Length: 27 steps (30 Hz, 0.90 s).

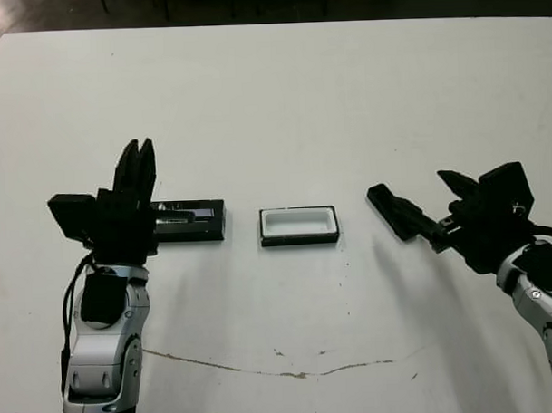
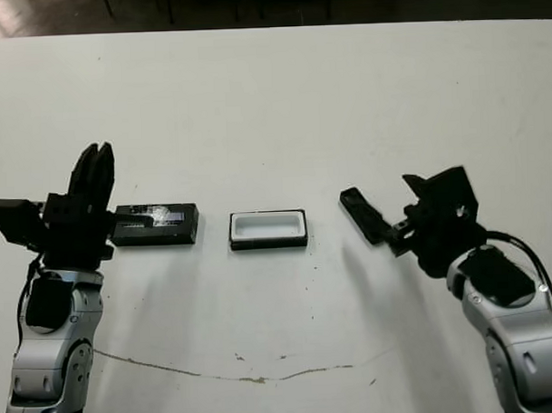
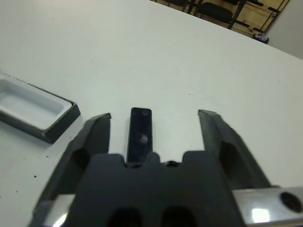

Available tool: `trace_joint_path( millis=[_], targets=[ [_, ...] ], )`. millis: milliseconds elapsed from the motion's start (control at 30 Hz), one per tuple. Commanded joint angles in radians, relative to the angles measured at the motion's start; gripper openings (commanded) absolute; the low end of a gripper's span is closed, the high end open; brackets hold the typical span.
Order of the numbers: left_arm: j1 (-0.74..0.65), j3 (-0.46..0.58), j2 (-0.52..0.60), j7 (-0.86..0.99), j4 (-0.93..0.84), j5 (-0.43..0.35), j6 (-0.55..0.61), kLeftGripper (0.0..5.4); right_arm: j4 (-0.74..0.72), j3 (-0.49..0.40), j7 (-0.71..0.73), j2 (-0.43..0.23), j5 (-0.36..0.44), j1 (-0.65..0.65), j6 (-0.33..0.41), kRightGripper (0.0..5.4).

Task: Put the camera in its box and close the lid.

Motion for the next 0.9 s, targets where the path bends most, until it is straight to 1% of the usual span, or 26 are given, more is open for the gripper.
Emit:
trace_joint_path(
  millis=[33,167,467,633,833,900],
  targets=[
    [0.02,0.004,0.009,-0.002,0.009,0.001,0.015,0.0,-0.002,0.004,-0.003,0.009,-0.003,0.022,0.001,4.5],
    [0.016,0.003,0.01,0.0,0.011,0.005,0.019,0.0,-0.009,0.004,-0.007,0.022,0.018,0.013,0.039,5.35],
    [0.021,0.01,0.016,-0.009,0.009,-0.002,0.02,0.0,-0.004,0.017,0.001,0.029,0.034,0.016,0.062,5.38],
    [0.02,0.011,0.013,-0.011,0.01,-0.008,0.021,0.0,0.03,0.019,0.026,0.015,0.04,0.022,0.047,5.38],
    [0.026,0.009,0.015,-0.01,0.005,-0.006,0.023,0.0,0.05,0.026,0.044,0.004,0.044,0.017,0.067,5.38],
    [0.028,0.008,0.017,-0.009,0.003,-0.002,0.024,0.0,0.055,0.034,0.051,-0.004,0.038,0.019,0.064,5.38]
  ],
)
